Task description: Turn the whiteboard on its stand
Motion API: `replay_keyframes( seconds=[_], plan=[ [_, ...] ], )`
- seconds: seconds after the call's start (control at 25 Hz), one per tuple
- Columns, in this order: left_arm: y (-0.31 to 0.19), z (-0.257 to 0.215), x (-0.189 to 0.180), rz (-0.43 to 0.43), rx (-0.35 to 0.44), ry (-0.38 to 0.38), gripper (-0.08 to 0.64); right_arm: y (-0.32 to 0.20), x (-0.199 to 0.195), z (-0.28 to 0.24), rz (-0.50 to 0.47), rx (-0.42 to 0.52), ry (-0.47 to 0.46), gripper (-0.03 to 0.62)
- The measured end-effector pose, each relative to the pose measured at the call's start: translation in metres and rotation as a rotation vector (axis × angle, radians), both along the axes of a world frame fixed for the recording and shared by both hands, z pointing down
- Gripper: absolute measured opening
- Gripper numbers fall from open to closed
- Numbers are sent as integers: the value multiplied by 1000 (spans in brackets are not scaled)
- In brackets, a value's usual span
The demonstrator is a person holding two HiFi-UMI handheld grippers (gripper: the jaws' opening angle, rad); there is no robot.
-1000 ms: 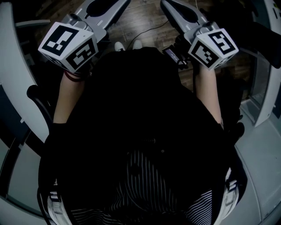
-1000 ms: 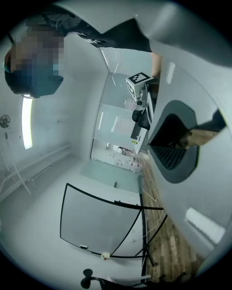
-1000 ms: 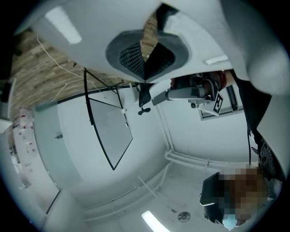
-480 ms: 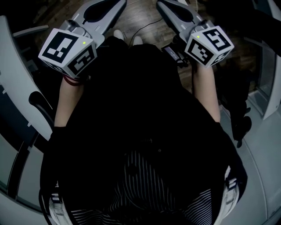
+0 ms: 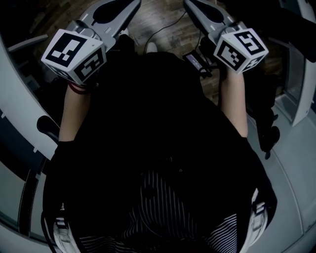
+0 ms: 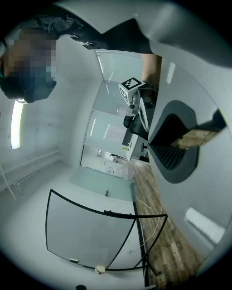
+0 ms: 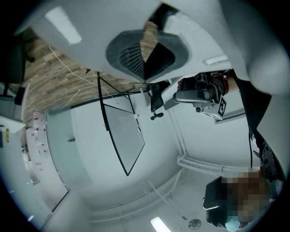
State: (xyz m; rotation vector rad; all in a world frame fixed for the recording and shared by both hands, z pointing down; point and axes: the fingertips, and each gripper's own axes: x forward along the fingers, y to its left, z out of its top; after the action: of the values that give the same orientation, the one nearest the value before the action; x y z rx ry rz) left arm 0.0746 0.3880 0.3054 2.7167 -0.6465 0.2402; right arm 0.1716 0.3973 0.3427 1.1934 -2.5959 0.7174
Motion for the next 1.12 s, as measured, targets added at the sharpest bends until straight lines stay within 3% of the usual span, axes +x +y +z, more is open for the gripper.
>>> replay_keyframes(
  seconds=[0.16, 0.68, 0.8, 1.12],
  plan=[
    [-31, 2, -6, 42, 52, -41, 3, -35, -13, 3, -6, 10, 45, 2],
    [-136, -13, -70, 57, 30, 53, 3, -130, -80, -10, -11, -9, 87, 2],
    [-154, -18, -86, 42, 31, 82, 3, -150, -94, -7, -3, -26, 92, 2],
    [-193, -13, -150, -46, 34, 114, 3, -193, -157, -8, -88, -20, 126, 2]
  ],
)
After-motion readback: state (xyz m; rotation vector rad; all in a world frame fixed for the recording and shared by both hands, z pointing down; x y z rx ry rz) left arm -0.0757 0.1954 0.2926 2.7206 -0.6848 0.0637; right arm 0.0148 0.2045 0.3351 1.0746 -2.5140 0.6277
